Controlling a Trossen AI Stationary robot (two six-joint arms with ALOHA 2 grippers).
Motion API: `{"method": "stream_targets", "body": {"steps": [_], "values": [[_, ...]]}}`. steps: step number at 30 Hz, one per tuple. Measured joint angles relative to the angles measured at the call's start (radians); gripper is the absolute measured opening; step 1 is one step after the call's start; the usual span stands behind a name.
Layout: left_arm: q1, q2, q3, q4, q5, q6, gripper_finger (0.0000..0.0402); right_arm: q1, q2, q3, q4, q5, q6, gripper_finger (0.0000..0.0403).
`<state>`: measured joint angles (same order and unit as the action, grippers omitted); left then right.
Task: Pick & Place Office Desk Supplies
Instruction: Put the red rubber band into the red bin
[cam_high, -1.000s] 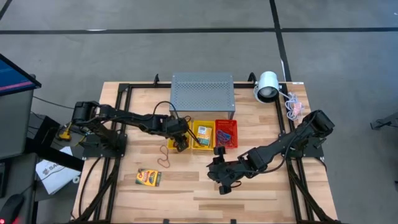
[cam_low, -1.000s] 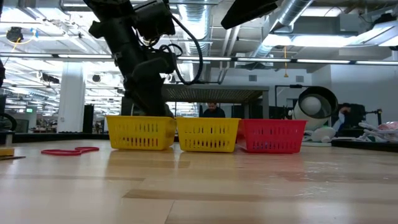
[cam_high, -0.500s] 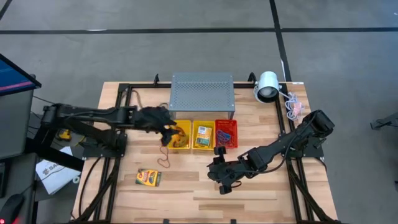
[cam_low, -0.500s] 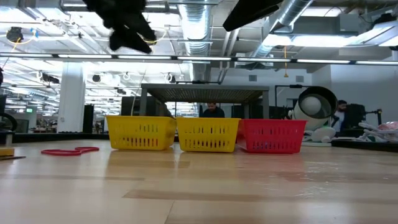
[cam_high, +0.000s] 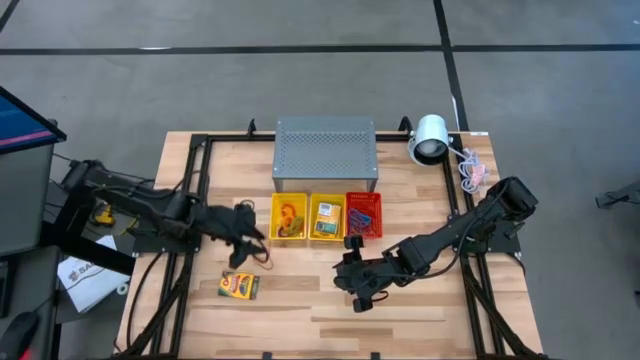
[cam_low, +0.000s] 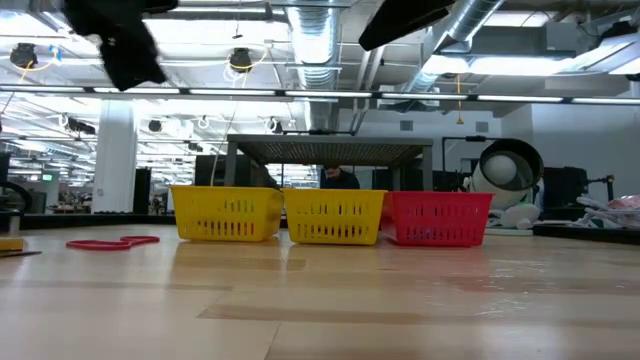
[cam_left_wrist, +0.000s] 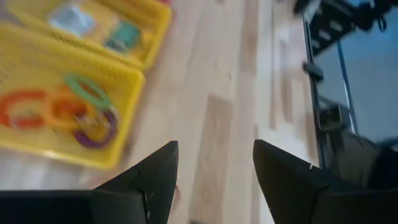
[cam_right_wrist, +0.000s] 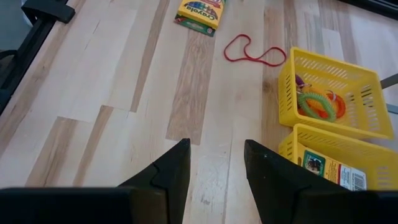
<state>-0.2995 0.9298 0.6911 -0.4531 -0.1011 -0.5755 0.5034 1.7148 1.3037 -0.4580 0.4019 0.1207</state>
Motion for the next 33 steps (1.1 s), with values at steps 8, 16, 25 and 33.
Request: {"method": "stream_targets", "body": {"steps": [8, 16, 25, 33], "values": [[-0.115, 0.052, -0.002, -0.181, -0.063, -0.191, 0.0204, -0.003, 0.000, 0.000, 0.005, 0.000, 0.000, 0.0143], [-0.089, 0.193, -0.002, -0.240, -0.091, -0.395, 0.0204, -0.007, 0.000, 0.000, 0.023, 0.000, 0.001, 0.0143], [-0.041, 0.327, -0.002, -0.205, -0.057, -0.414, 0.0204, -0.007, 0.000, 0.000, 0.024, 0.000, 0.002, 0.0143], [-0.024, 0.330, -0.002, -0.203, -0.058, -0.454, 0.0204, -0.007, 0.000, 0.000, 0.024, 0.000, 0.002, 0.0143]]}}
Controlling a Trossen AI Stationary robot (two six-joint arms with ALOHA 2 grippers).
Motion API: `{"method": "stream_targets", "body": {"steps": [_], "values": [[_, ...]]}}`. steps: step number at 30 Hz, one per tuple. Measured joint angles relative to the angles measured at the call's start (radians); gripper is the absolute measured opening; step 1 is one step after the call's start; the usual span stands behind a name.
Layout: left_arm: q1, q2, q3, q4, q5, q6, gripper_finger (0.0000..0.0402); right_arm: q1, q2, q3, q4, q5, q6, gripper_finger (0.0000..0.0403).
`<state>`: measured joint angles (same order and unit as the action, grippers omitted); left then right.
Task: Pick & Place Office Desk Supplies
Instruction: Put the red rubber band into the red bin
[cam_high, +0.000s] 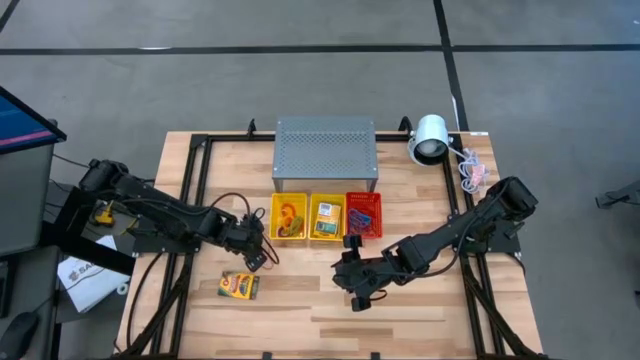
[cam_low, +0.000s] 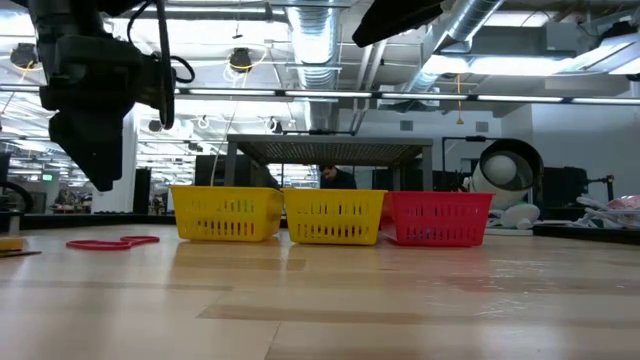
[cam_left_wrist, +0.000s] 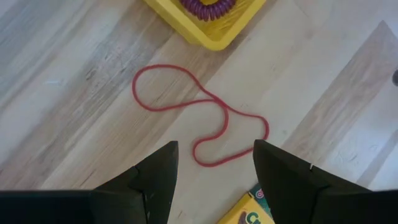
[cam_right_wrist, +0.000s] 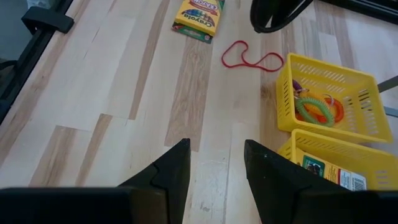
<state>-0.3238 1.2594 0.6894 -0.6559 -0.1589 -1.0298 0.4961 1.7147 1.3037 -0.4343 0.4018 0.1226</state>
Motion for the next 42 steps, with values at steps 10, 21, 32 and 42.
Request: {"method": "stream_targets", "body": {"steps": [10, 21, 32, 42], "values": [[0.000, 0.091, 0.001, 0.006, 0.038, 0.001, 0.0204, 0.000, 0.000, 0.000, -0.003, 0.000, -0.001, 0.0143], [-0.002, 0.196, 0.001, 0.054, 0.079, 0.003, 0.0204, 0.000, 0.000, 0.000, -0.003, 0.000, -0.001, 0.0143], [-0.003, 0.259, 0.005, 0.088, 0.087, 0.004, 0.0204, 0.000, 0.000, 0.000, 0.000, 0.000, 0.000, 0.0143], [0.004, 0.262, 0.004, 0.071, 0.080, 0.003, 0.0204, 0.000, 0.000, 0.000, 0.001, 0.000, 0.000, 0.0143]]}}
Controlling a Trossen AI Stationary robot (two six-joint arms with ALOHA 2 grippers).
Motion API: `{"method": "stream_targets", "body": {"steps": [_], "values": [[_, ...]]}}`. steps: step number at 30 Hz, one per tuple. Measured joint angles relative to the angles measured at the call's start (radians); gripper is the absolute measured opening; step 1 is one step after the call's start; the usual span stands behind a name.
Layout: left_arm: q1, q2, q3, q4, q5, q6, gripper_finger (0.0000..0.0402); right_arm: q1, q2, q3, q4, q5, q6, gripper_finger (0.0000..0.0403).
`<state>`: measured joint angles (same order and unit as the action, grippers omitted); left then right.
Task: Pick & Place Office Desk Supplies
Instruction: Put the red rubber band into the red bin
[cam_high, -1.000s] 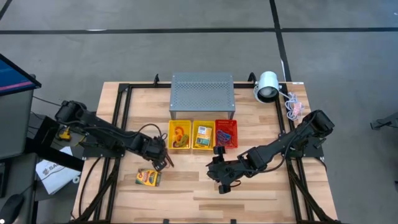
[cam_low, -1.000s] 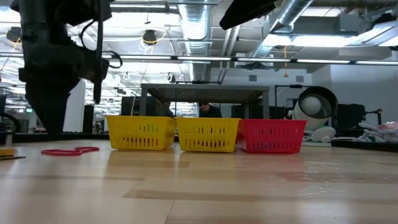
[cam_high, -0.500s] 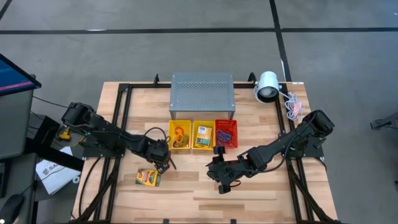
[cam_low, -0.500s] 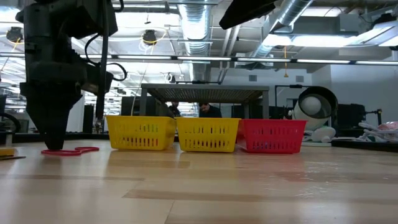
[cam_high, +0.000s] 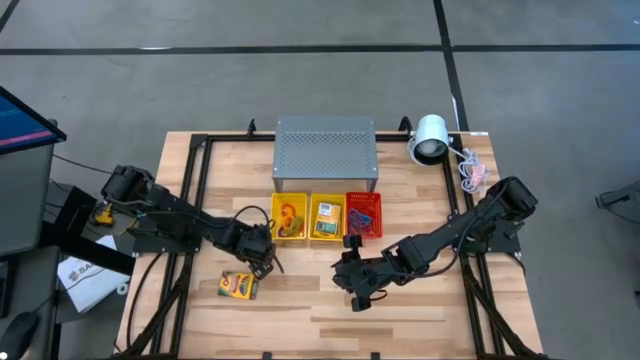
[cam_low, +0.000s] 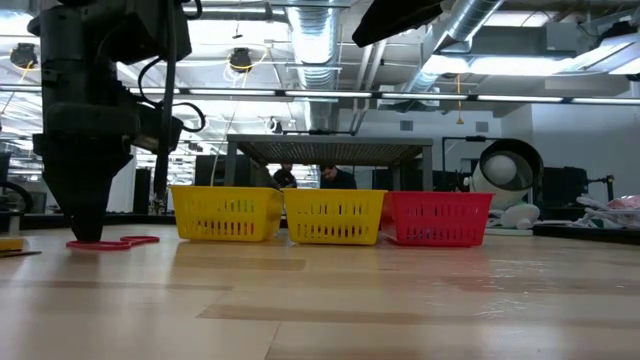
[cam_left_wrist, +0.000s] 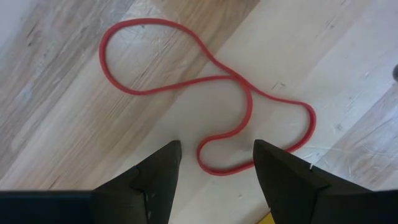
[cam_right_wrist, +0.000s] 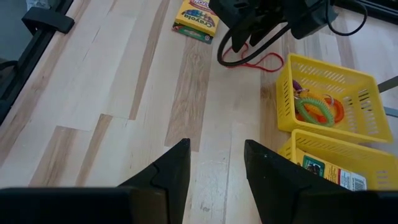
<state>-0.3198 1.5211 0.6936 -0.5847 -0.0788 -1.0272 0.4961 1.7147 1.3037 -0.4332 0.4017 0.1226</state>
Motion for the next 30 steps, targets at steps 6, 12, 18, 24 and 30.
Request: {"method": "stream_targets", "body": {"steps": [6, 12, 18, 24, 30], "values": [[0.001, 0.001, -0.001, -0.012, -0.005, -0.001, 0.0185, 0.000, 0.000, 0.000, 0.000, 0.000, 0.001, 0.0143], [0.001, 0.001, -0.002, -0.023, -0.011, 0.000, 0.0144, 0.000, 0.000, 0.000, 0.000, 0.000, 0.001, 0.0143], [0.002, 0.002, -0.003, -0.030, -0.003, 0.028, 0.0110, 0.000, 0.000, 0.000, 0.000, 0.000, 0.001, 0.0143], [0.003, 0.002, -0.003, -0.031, 0.011, 0.074, 0.0072, 0.000, 0.000, 0.000, 0.000, 0.000, 0.001, 0.0143], [0.003, 0.002, -0.004, -0.037, 0.025, 0.080, 0.0010, 0.001, 0.000, 0.000, 0.000, 0.000, 0.001, 0.0143]]}}
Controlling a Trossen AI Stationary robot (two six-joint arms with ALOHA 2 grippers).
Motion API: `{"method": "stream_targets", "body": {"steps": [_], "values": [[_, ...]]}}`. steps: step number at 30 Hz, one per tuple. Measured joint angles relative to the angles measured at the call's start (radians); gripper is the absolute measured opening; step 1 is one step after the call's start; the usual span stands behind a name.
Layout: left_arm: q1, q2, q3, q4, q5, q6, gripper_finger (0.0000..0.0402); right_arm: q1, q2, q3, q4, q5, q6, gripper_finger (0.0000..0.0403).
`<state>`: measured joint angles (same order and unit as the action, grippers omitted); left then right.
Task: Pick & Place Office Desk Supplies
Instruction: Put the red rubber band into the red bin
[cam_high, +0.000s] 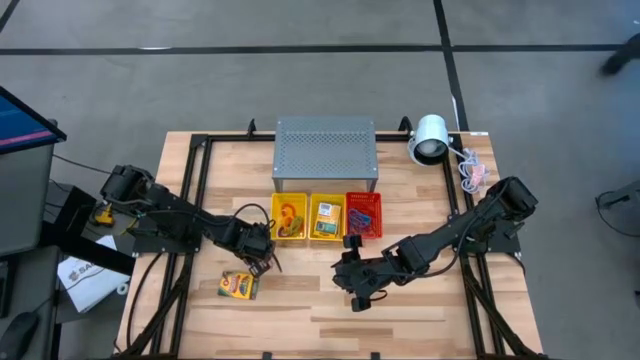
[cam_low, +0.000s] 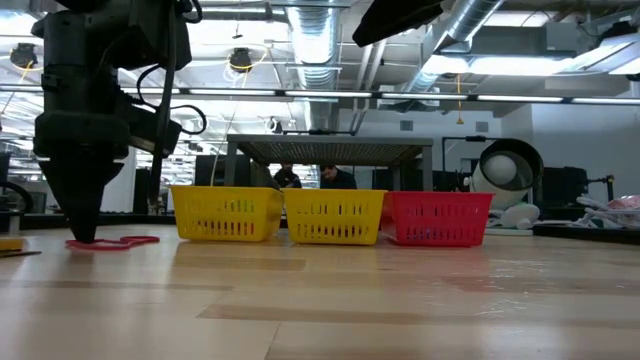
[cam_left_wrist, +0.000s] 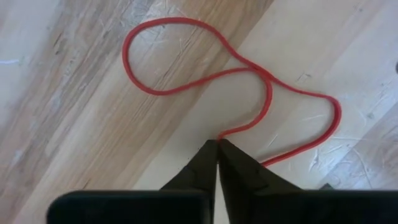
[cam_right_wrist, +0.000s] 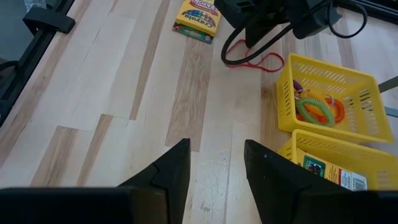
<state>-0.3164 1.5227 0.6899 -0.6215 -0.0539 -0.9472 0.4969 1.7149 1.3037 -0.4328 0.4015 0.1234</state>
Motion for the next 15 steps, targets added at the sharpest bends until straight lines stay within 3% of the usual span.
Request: {"method": "stream_targets", "body": {"steps": [8, 15], "values": [[0.009, -0.027, 0.000, -0.015, 0.020, 0.000, 0.0001, 0.000, 0.000, 0.000, -0.001, 0.000, -0.001, 0.0143], [0.010, -0.191, 0.007, -0.086, 0.034, 0.000, 0.0000, 0.000, 0.000, 0.000, -0.001, 0.000, -0.003, 0.0143]]}}
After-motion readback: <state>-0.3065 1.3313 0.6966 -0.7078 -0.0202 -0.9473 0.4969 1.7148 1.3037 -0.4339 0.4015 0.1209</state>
